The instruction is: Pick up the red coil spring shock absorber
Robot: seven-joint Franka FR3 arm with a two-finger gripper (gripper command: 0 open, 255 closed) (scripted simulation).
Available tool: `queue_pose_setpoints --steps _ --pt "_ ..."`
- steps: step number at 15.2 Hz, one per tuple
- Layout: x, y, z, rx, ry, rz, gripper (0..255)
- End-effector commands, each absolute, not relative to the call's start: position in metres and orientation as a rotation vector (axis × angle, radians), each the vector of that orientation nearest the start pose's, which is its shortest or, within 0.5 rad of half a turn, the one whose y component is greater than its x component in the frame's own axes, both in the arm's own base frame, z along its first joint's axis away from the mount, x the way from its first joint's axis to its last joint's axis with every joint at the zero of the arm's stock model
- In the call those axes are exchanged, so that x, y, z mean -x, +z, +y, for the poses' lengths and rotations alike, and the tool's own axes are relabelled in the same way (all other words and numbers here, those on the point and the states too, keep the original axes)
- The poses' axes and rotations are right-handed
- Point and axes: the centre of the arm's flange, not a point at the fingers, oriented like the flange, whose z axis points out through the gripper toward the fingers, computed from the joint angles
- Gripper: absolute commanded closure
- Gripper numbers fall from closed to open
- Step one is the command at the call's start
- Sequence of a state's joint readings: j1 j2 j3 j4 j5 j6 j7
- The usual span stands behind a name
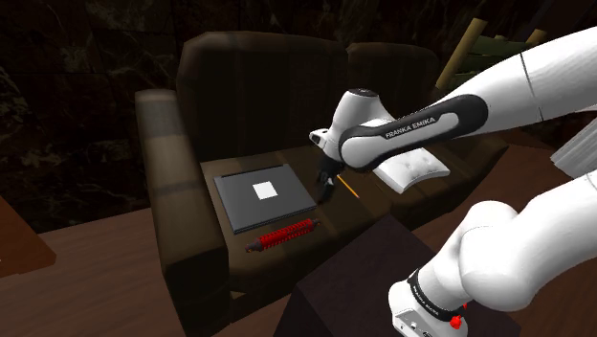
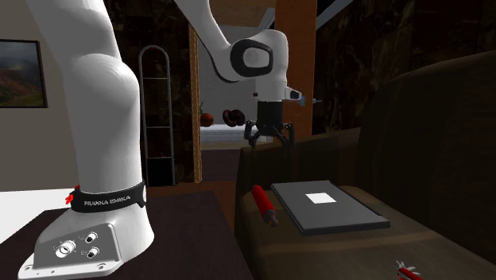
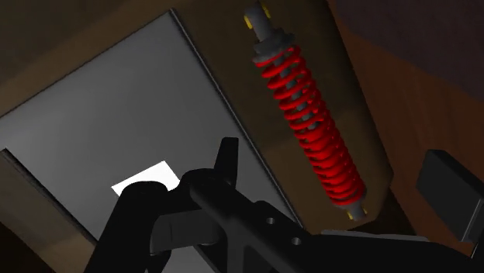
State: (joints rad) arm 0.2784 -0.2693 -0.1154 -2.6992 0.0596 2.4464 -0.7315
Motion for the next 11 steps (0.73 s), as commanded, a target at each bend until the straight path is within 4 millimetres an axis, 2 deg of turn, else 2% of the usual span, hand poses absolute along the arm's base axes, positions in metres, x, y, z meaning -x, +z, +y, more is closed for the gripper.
queue_pose_setpoints --steps 1,11 --pt "-0.397 0.293 0.075 2.752 -0.053 -1.368 0" --pt "-0.415 0.175 0.13 2.458 -0.046 -1.788 0"
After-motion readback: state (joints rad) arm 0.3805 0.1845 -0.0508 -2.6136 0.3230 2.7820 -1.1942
